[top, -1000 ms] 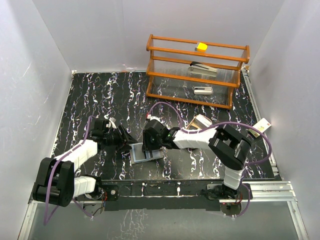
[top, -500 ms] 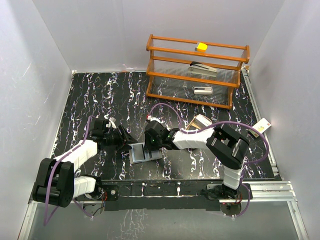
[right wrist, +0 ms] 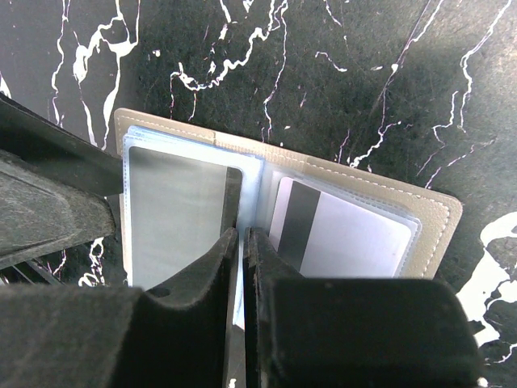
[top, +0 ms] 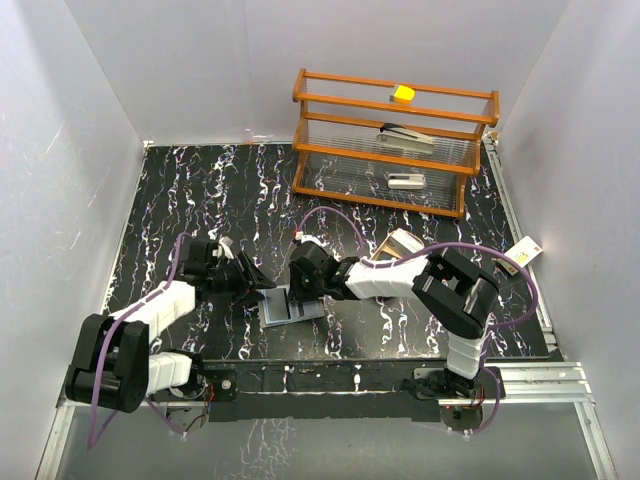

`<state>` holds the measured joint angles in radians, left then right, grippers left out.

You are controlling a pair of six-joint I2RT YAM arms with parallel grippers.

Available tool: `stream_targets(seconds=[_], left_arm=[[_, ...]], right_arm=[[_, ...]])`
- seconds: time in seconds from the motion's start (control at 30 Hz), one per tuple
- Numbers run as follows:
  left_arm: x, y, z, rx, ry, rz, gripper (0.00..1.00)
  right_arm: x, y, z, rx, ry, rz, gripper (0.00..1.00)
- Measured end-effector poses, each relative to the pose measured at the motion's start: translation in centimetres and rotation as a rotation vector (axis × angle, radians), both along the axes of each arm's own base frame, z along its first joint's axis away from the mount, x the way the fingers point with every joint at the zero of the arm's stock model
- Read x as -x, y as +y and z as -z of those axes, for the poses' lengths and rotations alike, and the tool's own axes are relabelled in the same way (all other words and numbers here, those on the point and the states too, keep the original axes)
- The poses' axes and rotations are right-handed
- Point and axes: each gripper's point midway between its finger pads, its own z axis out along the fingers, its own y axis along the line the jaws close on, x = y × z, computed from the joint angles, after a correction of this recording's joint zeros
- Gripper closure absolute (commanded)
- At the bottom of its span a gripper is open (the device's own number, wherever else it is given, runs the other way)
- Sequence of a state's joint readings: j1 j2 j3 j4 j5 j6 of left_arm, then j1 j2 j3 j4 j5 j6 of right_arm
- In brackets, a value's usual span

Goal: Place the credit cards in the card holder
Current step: Turn over the card slot in the card holder.

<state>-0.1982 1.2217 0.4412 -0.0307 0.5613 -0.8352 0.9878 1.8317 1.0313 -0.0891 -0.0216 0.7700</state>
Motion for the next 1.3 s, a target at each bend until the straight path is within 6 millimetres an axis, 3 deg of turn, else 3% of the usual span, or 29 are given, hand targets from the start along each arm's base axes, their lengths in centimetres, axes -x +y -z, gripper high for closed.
stream_targets(seconds=[0.23,0.6,1.0,1.3], left_arm=[[0.2,-0.3,0.1,0.026,0.008,0.002,0.51],[-0.3,-1.6,-2.1,0.134,-0.03,0.019,0.51],[-0.3,-2.4,-3.1,0.2,-0.039,0.046,0.5],[-0.3,-3.0,-3.7,0.233,-0.059,0.068,0.49]], right_arm=[[0.0,0.0,0.0,-0.002,-0.001,0.0,0.93],[0.1,0.6,-0.1,-0.048,-0.001,-0.007,0.91],[0.7,1.2,-0.5,-0.117,0.028,0.0,0.81],[0.1,-1.4,-1.5,-0.005,-0.061,-0.002,0.71]])
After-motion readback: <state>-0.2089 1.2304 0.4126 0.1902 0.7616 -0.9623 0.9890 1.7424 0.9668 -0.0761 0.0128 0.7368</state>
